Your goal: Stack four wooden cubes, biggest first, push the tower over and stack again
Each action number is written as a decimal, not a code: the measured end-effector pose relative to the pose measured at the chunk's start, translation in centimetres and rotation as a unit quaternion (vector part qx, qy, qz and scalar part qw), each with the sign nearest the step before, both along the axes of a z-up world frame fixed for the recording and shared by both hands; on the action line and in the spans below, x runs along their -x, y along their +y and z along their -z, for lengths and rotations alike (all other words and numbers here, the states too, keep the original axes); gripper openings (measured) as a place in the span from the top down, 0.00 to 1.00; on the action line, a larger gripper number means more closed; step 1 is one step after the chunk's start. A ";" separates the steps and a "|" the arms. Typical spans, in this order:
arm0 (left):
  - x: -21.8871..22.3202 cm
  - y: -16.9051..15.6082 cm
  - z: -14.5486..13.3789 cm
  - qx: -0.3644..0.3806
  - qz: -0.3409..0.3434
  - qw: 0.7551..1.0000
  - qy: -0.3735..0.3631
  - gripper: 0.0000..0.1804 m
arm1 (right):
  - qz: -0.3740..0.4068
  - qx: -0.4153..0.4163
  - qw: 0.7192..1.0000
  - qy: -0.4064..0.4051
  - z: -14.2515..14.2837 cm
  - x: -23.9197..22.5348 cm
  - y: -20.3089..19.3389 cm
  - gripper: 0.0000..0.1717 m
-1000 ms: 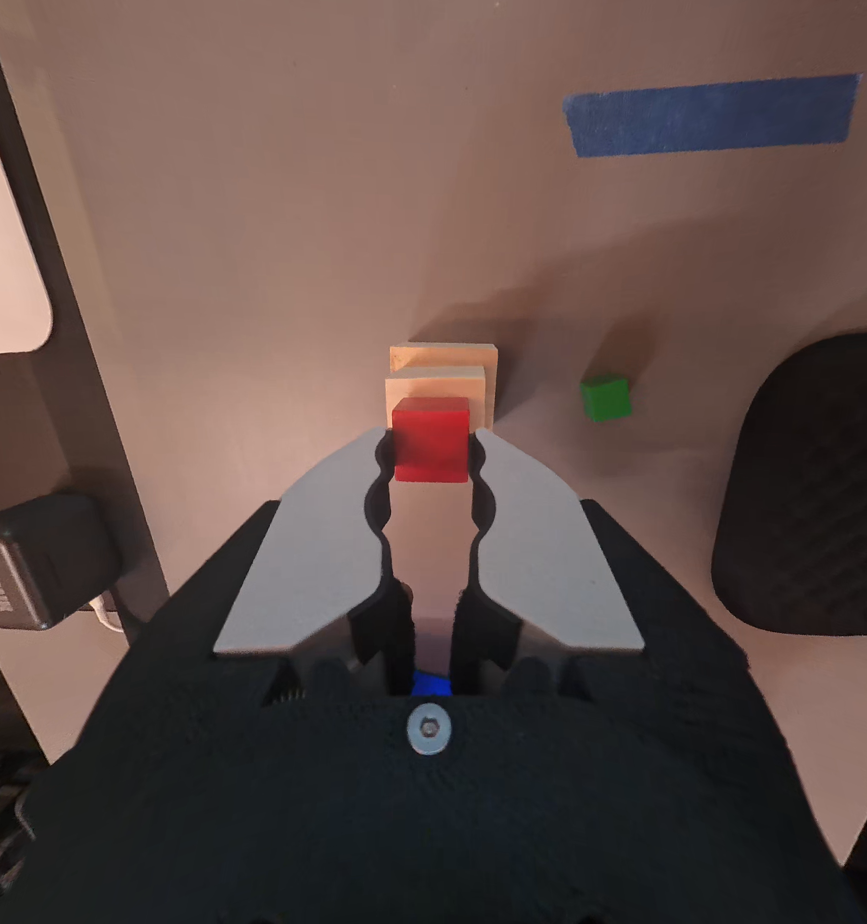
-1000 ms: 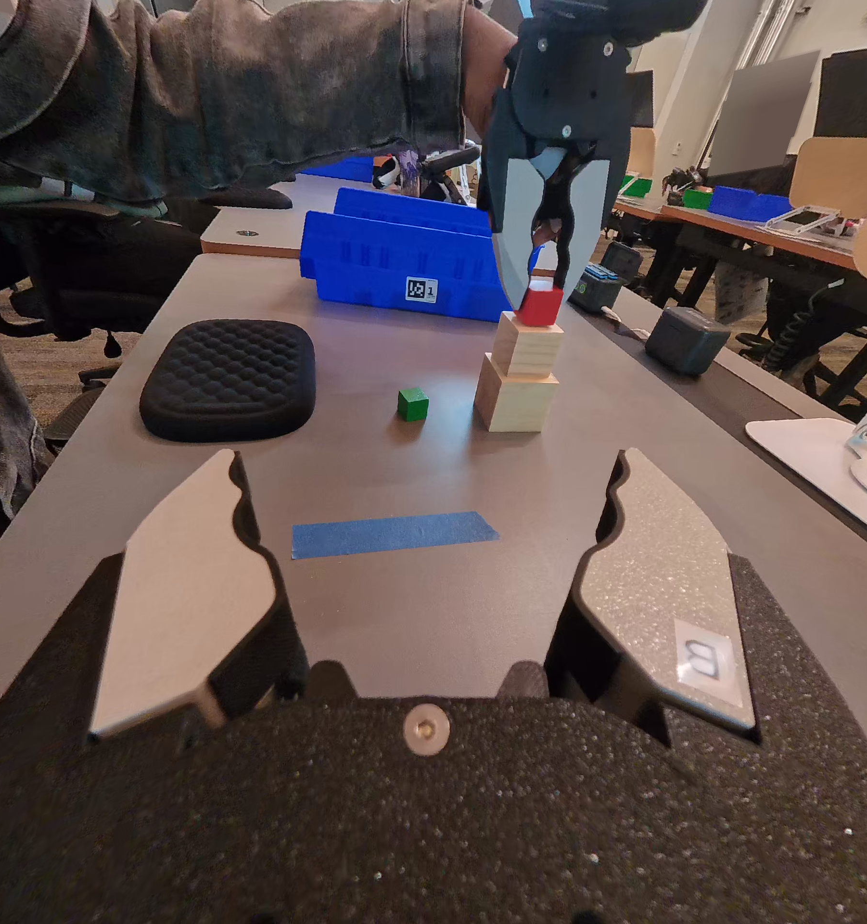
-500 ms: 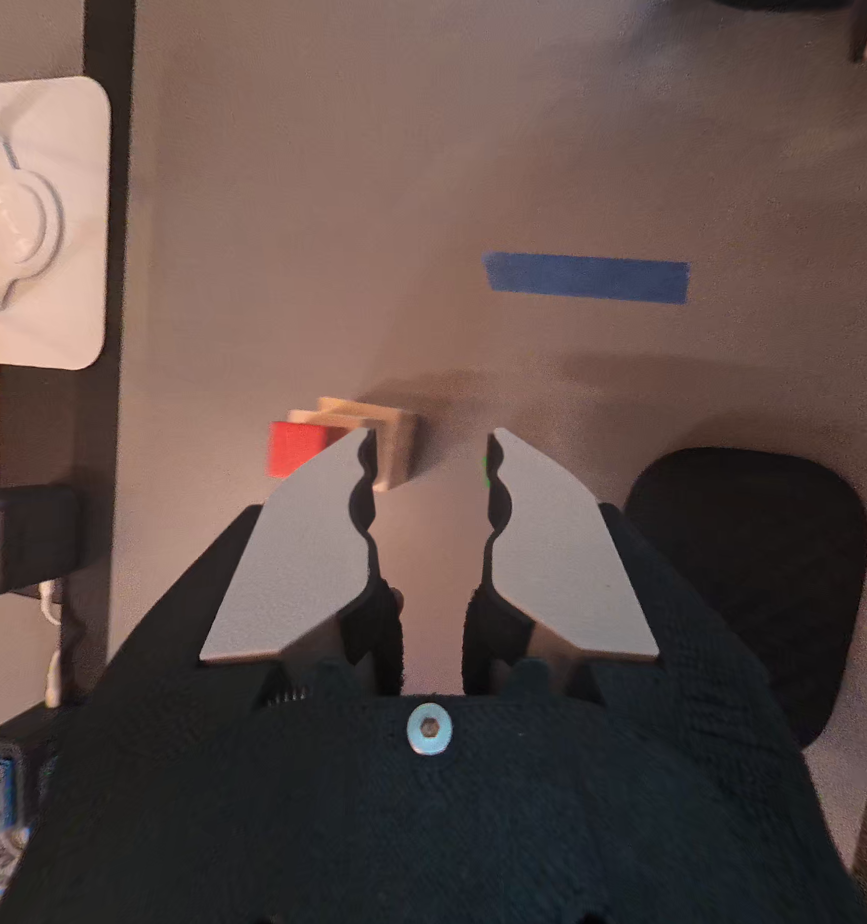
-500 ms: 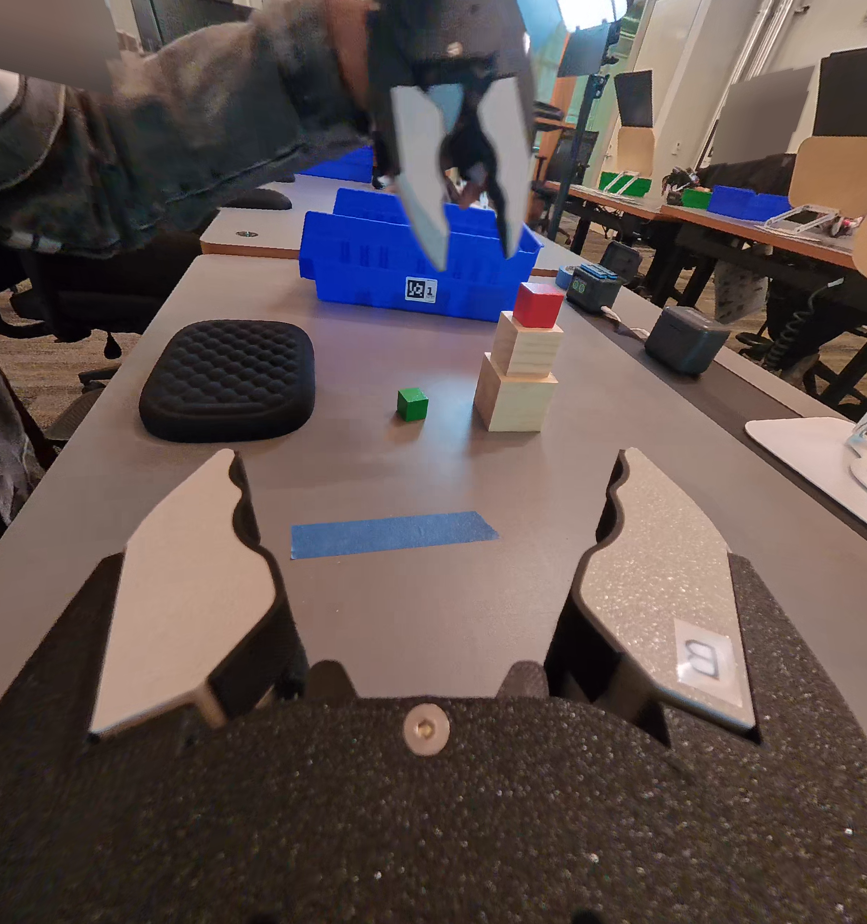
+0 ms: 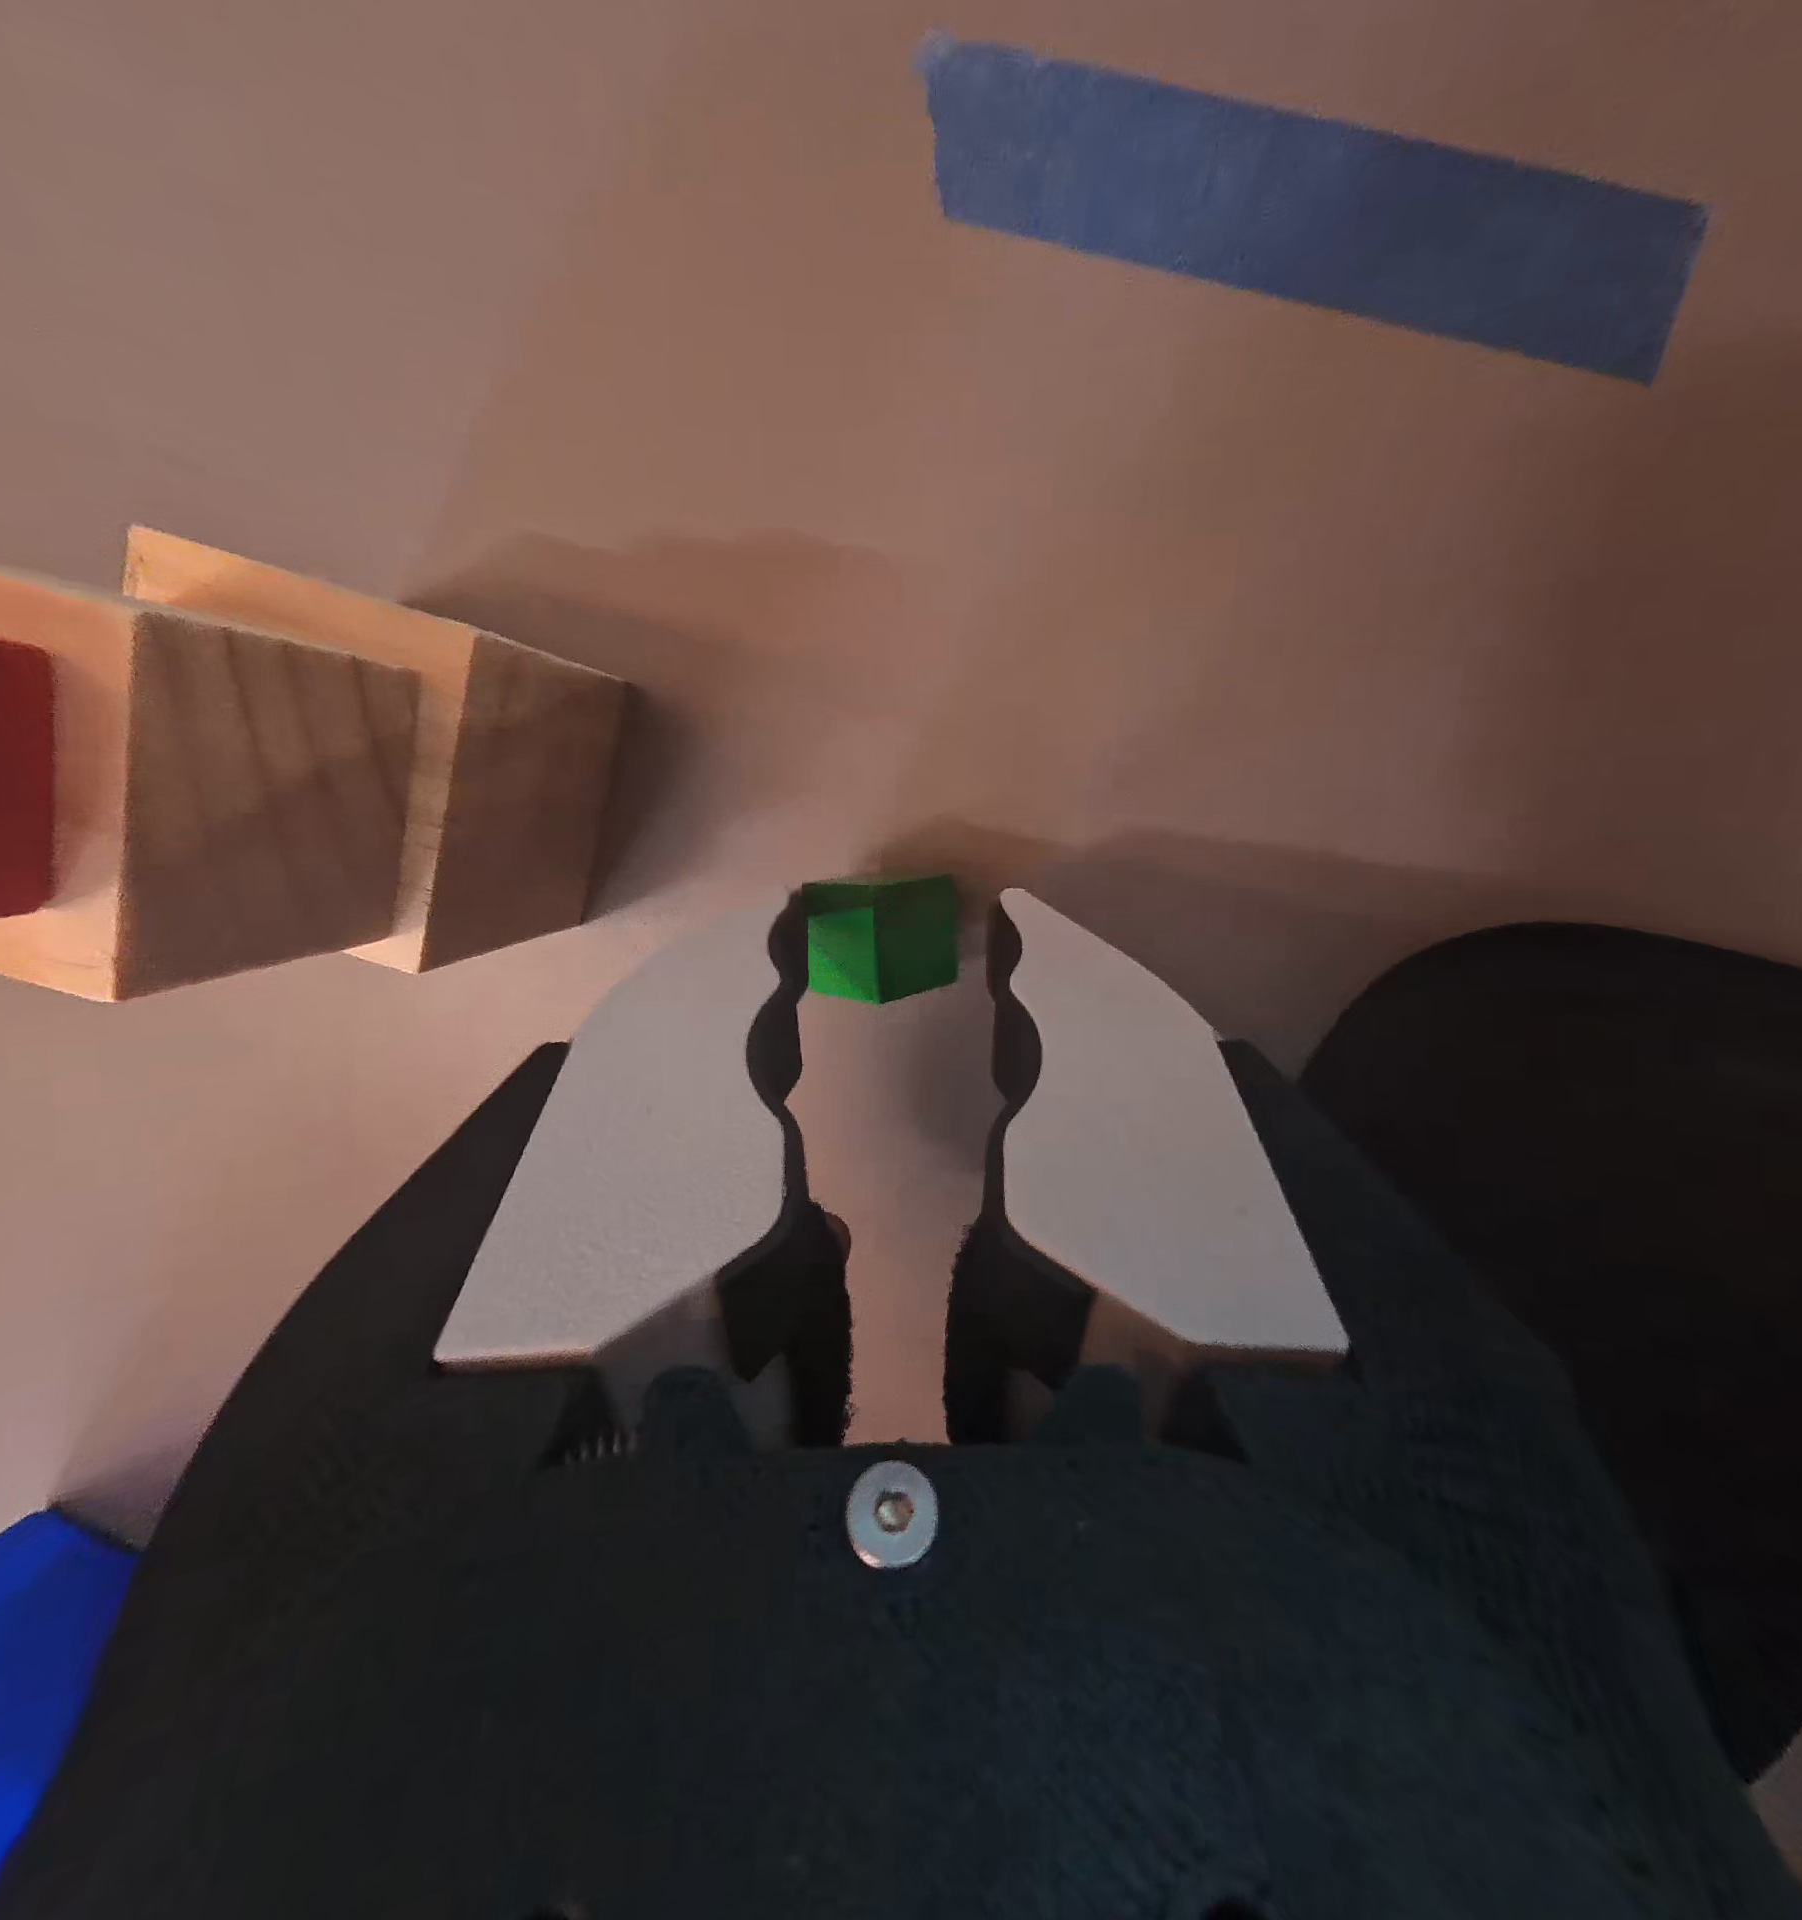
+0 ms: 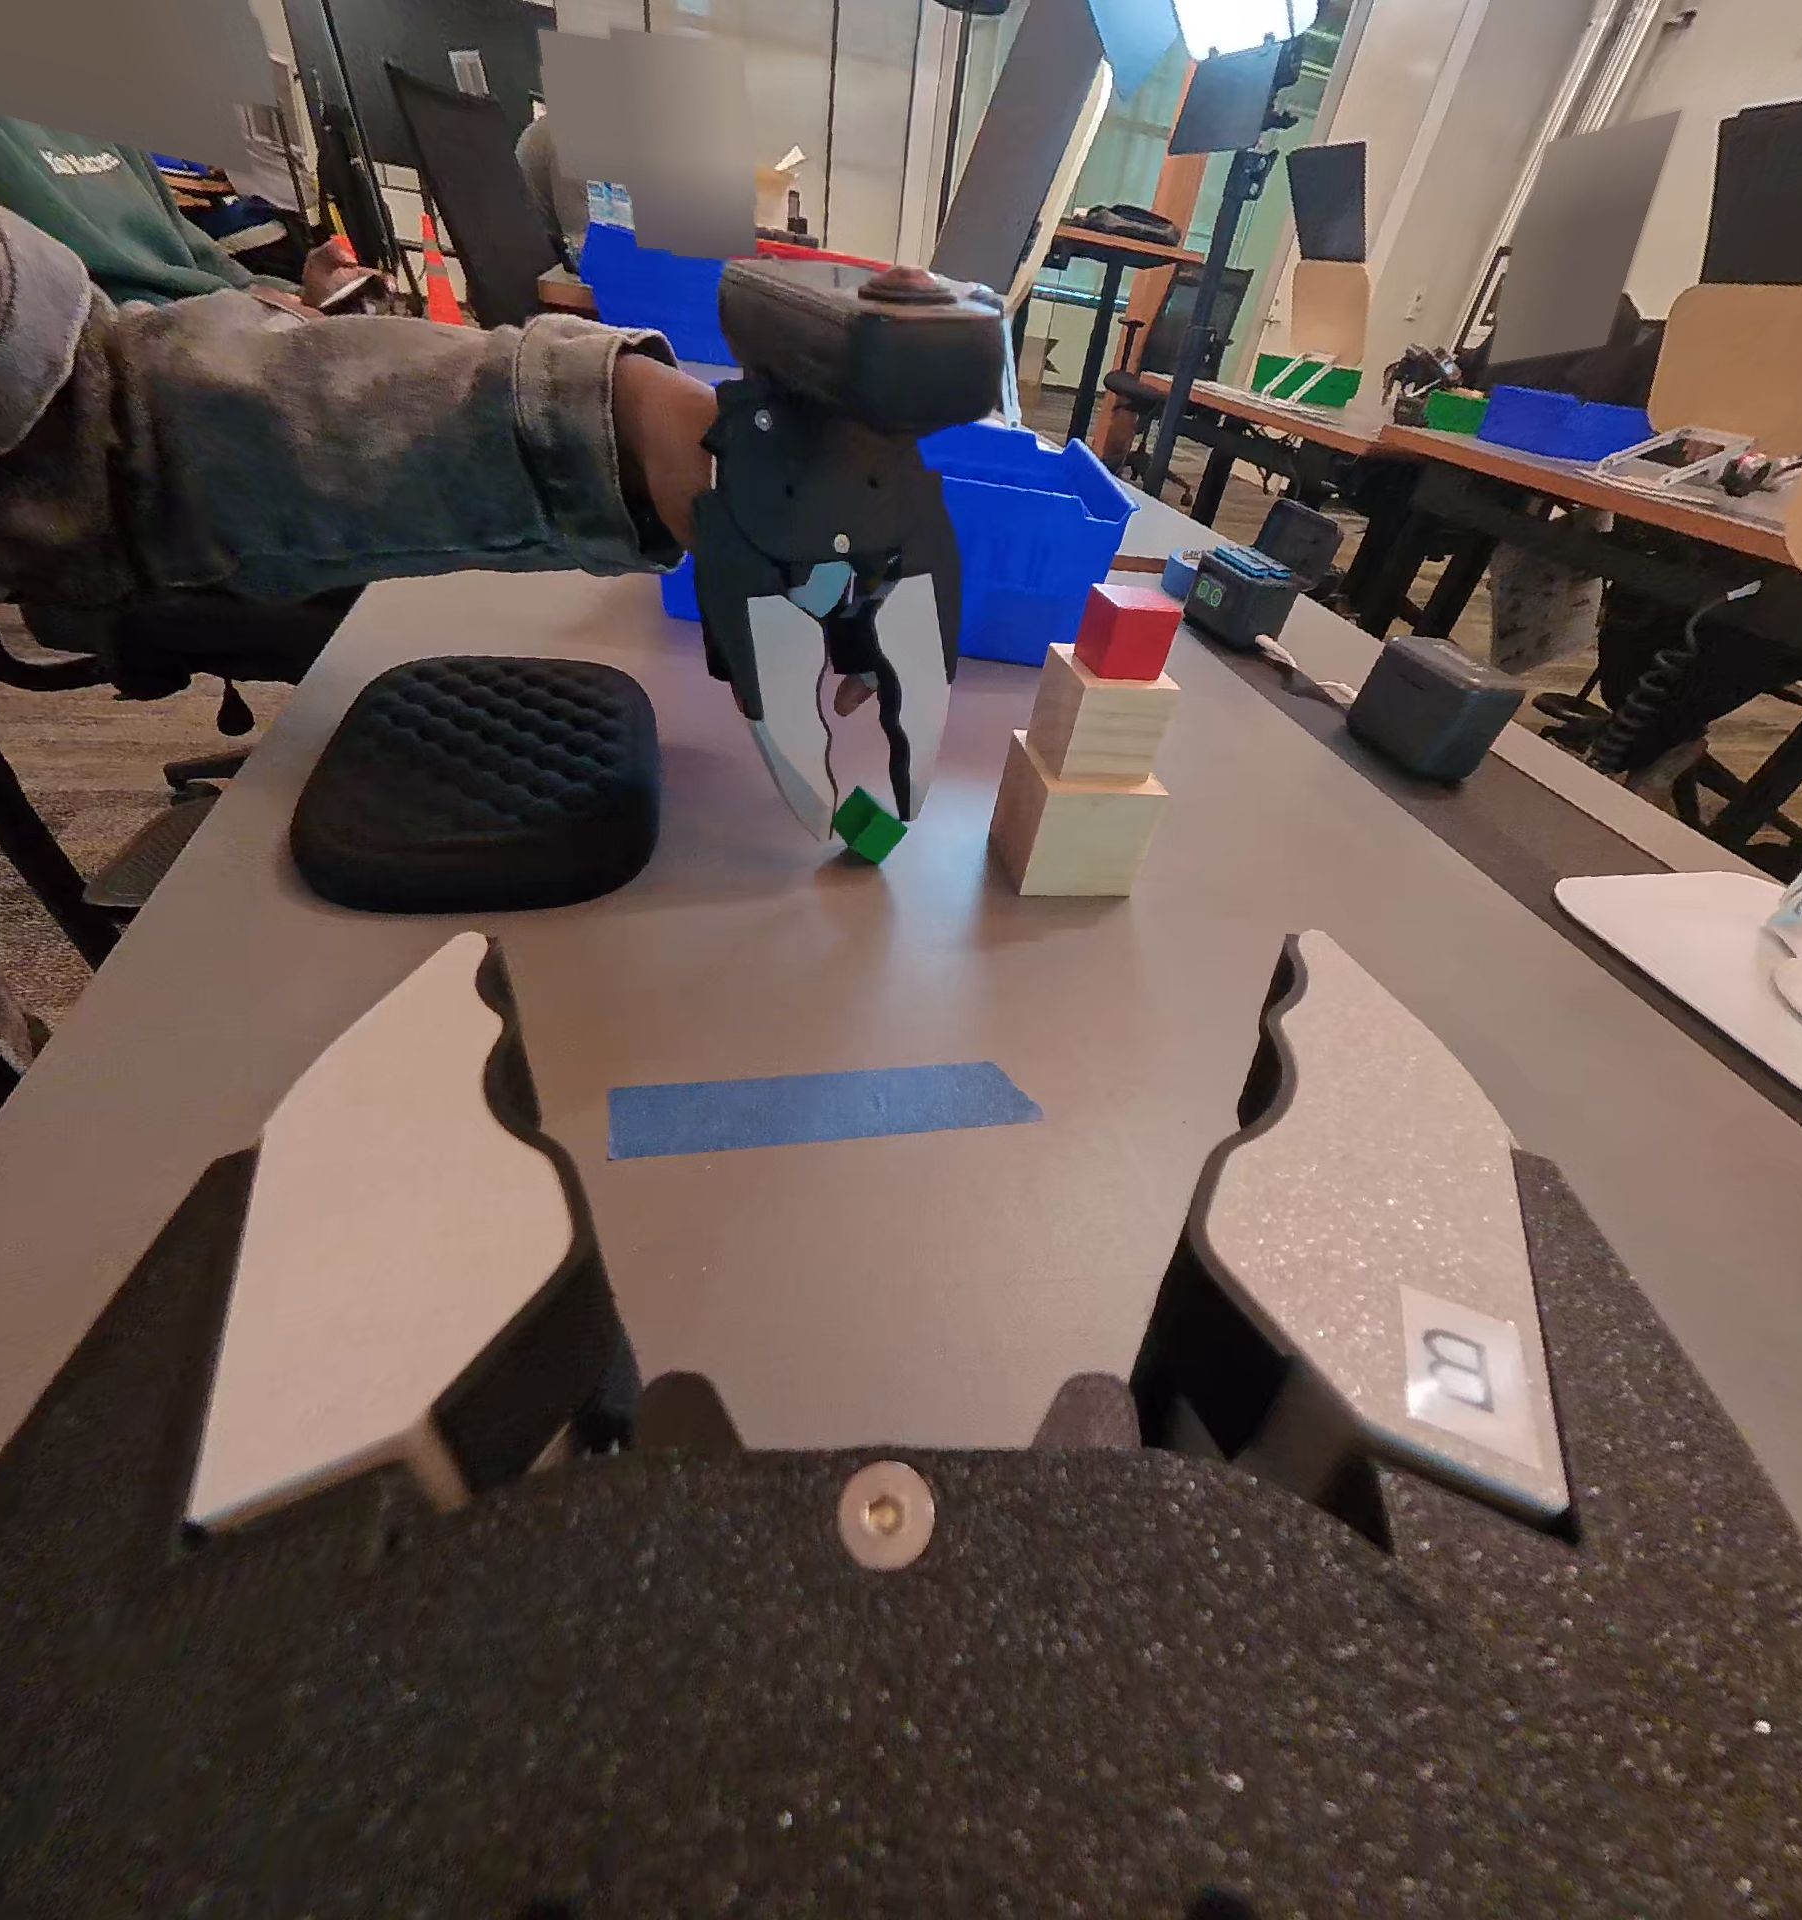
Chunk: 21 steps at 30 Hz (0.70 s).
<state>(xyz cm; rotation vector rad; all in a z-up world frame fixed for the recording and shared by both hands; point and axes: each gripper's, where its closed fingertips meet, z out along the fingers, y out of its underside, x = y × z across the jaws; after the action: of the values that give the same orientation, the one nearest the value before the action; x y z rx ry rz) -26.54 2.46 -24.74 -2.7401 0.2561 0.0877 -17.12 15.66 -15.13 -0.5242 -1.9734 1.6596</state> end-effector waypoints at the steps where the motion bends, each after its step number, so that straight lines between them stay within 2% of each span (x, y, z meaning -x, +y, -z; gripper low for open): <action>1: 0.0 -0.2 0.2 0.006 0.002 1.000 -0.001 0.82 | 0.000 0.000 1.000 0.001 0.0 0.0 0.0 0.23; 7: 0.1 -0.7 0.8 0.022 0.008 1.000 -0.003 0.88 | 0.001 -0.003 1.000 0.002 0.0 0.0 0.0 0.23; 11: 0.0 -0.8 0.1 0.024 0.017 1.000 -0.003 0.88 | 0.001 -0.003 1.000 0.001 0.0 0.0 0.0 0.23; 13: 0.1 -0.7 -2.0 0.021 0.028 0.999 0.007 0.88 | 0.000 -0.003 1.000 0.000 0.1 0.0 -0.1 0.23; 19: 3.0 0.8 -11.5 -0.003 0.056 0.997 0.046 0.88 | -0.001 -0.012 1.000 0.003 0.2 -0.1 -0.2 0.23; 21: 4.0 1.5 -13.4 0.000 0.069 0.997 0.039 0.88 | -0.001 -0.010 1.000 0.004 0.1 -0.1 -0.1 0.23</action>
<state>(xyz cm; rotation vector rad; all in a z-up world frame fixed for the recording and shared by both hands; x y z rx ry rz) -30.52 3.99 -11.36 -2.7137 0.4653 0.1569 -17.05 15.55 -15.26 -0.5079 -1.9842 1.6386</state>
